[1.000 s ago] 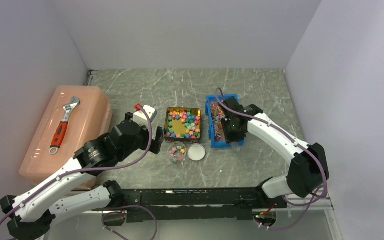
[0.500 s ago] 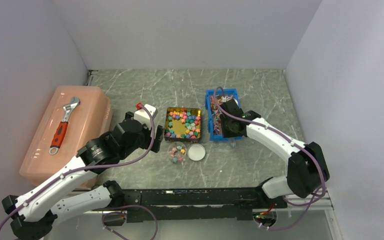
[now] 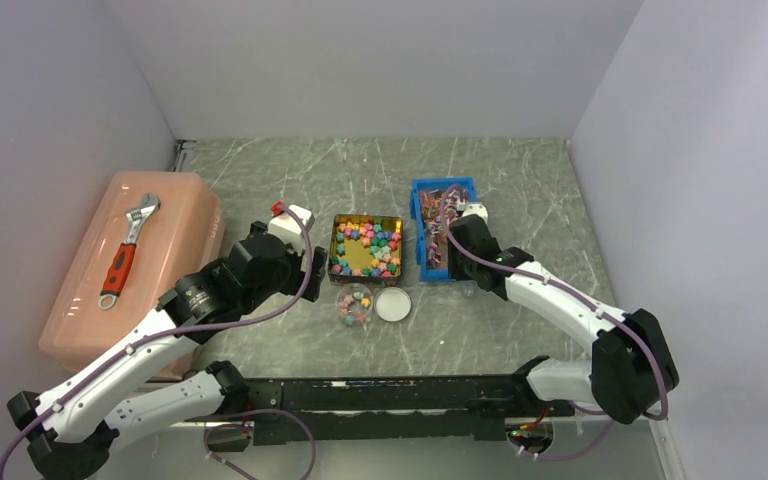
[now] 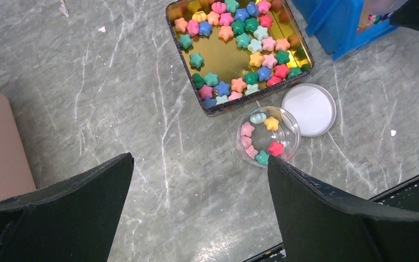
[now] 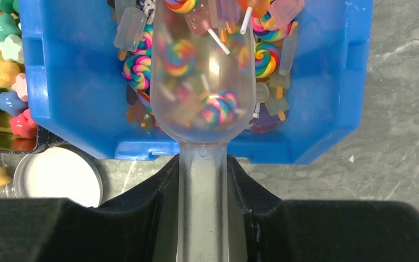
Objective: Pack the candies
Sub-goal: Scoop the fake candies from the storage box.
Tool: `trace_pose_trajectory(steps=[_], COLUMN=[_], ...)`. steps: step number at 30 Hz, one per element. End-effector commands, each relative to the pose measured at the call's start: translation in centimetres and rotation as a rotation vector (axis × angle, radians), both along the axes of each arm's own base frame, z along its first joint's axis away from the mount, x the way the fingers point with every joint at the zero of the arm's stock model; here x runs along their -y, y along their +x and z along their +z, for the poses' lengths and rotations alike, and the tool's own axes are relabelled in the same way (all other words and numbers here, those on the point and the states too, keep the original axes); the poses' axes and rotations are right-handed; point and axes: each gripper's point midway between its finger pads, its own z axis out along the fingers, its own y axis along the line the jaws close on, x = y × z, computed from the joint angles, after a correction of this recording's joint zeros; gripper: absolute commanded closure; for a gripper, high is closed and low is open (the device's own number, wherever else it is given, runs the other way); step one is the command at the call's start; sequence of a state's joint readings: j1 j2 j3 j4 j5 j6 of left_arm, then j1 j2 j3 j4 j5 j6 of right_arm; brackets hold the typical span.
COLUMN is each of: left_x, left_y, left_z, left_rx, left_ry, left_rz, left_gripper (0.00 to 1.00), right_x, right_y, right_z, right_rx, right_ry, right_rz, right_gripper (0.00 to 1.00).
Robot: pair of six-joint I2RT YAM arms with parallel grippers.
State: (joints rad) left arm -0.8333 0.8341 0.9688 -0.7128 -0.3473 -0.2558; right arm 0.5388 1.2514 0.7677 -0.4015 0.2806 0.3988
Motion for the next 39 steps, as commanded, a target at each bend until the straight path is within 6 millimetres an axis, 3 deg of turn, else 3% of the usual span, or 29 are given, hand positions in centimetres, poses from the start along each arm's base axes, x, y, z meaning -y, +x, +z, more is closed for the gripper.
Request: trace_pose_trajectory(steps=[1, 5, 9, 12, 16, 19, 22, 24, 26, 39], left_x=[0.6, 0.6, 0.6, 0.7, 0.5, 0.6, 0.5, 0.5, 0.6, 0.5], left_y=[0.5, 0.6, 0.6, 0.6, 0.6, 0.6, 0.6, 0.5, 0.5, 0.6], left_z=[0.5, 0.3, 0.3, 0.3, 0.3, 0.4, 0.4, 0.4, 0.5, 0.4], left_rx=[0.015, 0.008, 0.007, 0.007, 0.005, 0.010, 0.010, 0.009, 0.011, 0.007], left_ry=[-0.034, -0.034, -0.032, -0.035, -0.031, -0.038, -0.035, -0.038, -0.042, -0.039], left_rz=[-0.012, -0.011, -0.011, -0.012, -0.007, -0.013, -0.008, -0.010, -0.015, -0.007], left_gripper=[0.00, 0.01, 0.01, 0.00, 0.01, 0.00, 0.01, 0.01, 0.00, 0.01], right_x=[0.1, -1.0, 0.1, -2.0, -0.1, -1.7, 0.1, 0.0, -1.5, -0.9], right_y=[4.0, 4.8, 5.7, 6.3, 7.0, 7.2, 7.5, 7.3, 6.8, 4.4], right_z=[2.0, 1.7, 1.3, 2.6, 2.7, 3.5, 3.1, 3.3, 4.0, 3.7], right_rx=[0.183, 0.195, 0.201, 0.234, 0.259, 0.288, 0.303, 0.315, 0.341, 0.374], right_ry=[0.039, 0.068, 0.005, 0.058, -0.020, 0.024, -0.045, -0.037, 0.000, 0.020], right_rz=[-0.105, -0.077, -0.128, -0.046, -0.106, -0.042, -0.110, -0.085, -0.033, 0.011], right_gripper=[1.00, 1.00, 1.00, 1.00, 1.00, 1.00, 1.00, 1.00, 1.00, 1.00])
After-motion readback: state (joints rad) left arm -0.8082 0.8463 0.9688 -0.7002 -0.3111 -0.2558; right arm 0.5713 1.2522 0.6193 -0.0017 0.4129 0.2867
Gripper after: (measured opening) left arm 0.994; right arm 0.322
